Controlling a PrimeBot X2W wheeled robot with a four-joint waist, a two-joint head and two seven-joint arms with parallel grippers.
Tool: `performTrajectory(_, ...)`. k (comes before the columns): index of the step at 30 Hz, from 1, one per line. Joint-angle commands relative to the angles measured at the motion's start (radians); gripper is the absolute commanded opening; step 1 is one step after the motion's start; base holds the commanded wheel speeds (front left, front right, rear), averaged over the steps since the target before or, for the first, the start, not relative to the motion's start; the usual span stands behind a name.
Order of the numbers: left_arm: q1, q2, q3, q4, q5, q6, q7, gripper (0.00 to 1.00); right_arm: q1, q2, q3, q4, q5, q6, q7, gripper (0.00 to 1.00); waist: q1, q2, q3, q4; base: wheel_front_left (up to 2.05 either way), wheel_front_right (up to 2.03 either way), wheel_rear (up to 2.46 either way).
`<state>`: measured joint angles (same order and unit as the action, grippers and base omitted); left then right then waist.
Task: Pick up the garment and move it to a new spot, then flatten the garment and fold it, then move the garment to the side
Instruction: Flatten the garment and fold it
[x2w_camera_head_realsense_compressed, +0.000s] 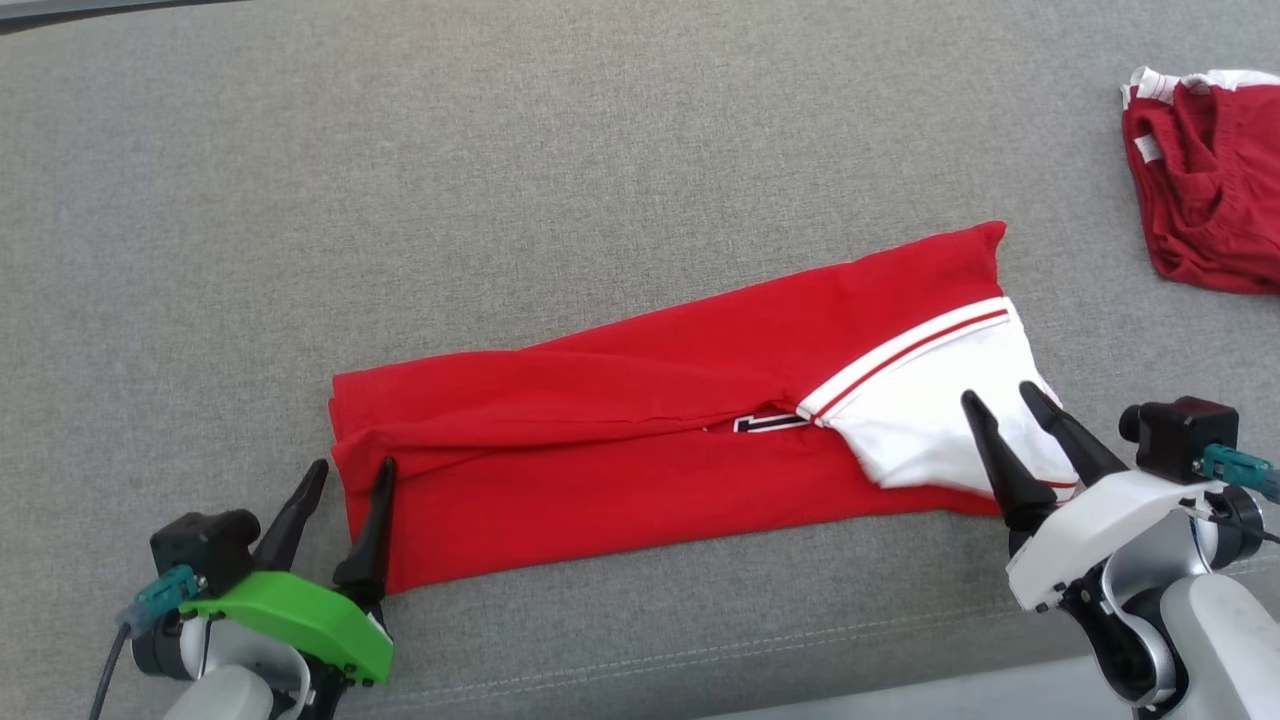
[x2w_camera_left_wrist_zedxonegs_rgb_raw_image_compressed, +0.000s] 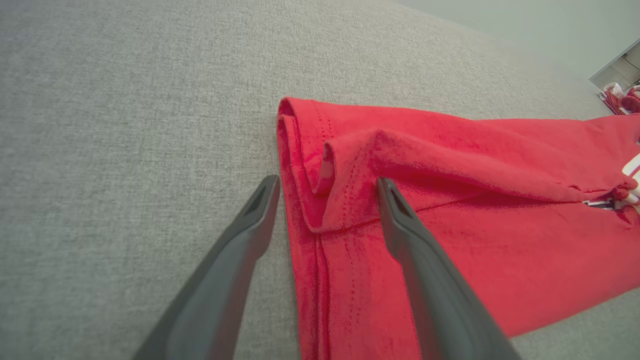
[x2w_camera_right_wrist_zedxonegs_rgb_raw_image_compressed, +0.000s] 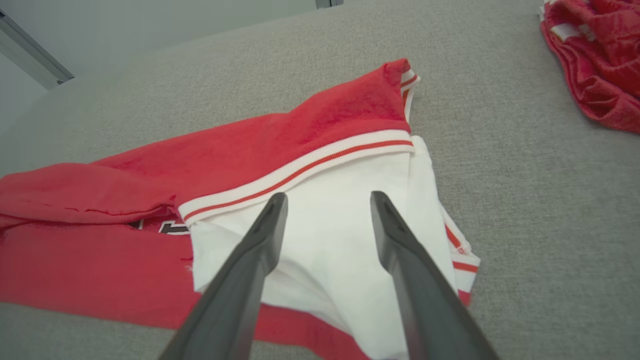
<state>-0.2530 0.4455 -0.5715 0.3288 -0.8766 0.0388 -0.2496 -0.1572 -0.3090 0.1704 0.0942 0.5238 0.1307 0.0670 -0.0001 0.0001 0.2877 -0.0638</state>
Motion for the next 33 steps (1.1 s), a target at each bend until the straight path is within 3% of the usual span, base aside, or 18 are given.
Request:
performTrajectory(1,0.03,0.001,0.009,-0.008,-0.004,-0.005,-0.009,1.0,0.023,-0.009,0.003,0.004,-0.002,0.0,-0.01,1.0,0.0001,-0.0001,-0.014,0.001,0.0,0.0,0.0)
performTrajectory(6,0.108,0.01,0.016,-0.039,-0.003,-0.001,-0.012,1.0,0.075,-0.029,0.004,0.006,0.006,0.0,-0.015,1.0,0.0001,-0.0001,-0.047,0.004,0.0,0.0,0.0)
performTrajectory(11,0.181,0.013,0.026,-0.096,0.016,0.034,-0.015,1.0,0.128,-0.037,-0.027,-0.005,0.019,0.0,-0.001,1.0,0.0001,-0.0001,-0.088,0.01,0.0,0.0,0.0)
performTrajectory(21,0.217,-0.039,0.074,-0.221,0.073,0.097,-0.015,1.0,0.118,-0.042,-0.134,0.009,0.01,0.0,0.082,1.0,0.0001,-0.0001,-0.18,0.062,0.0,0.0,0.0)
performTrajectory(33,0.216,-0.05,0.061,-0.256,0.092,0.114,-0.01,1.0,-0.08,-0.043,-0.147,0.28,0.04,0.0,0.195,1.0,0.0001,-0.0001,-0.195,0.141,0.0,0.0,0.0)
